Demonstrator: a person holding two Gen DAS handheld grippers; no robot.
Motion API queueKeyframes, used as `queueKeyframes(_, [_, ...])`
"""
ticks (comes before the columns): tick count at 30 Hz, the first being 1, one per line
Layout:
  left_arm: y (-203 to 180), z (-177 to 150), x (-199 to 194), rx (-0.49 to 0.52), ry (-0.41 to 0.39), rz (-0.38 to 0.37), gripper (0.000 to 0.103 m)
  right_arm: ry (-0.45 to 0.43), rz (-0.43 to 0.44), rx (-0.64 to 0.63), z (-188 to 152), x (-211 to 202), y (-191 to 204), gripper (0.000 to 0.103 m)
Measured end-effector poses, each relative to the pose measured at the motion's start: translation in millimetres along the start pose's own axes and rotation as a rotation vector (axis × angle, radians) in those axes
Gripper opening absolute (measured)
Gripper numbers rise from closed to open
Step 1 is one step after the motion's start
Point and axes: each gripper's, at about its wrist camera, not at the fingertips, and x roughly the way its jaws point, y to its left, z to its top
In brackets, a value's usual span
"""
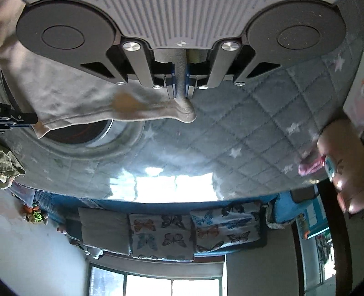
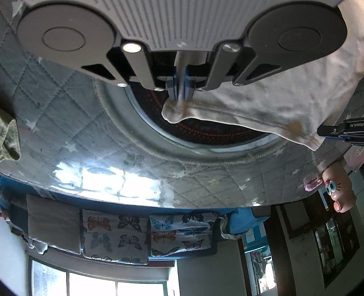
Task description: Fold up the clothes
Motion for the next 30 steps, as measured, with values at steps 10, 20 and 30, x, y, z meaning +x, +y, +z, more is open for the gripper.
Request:
queueKeyframes(10, [-7, 57, 32, -0.013, -0.104, -0.004, 0.009, -0.108, -0.092, -0.008, 45, 5, -22, 0.005])
queueKeyframes(20, [-18, 43, 25, 0.008, -0.083, -0.011, 0.013, -0.062, -0.091, -0.075, 35, 0, -24, 0.019])
queueKeyframes(30, [-75, -17, -51, 0.094, -0.082, -0.172, 0.028, -0.038, -0.126, -0.021, -30, -88, -42, 0.035])
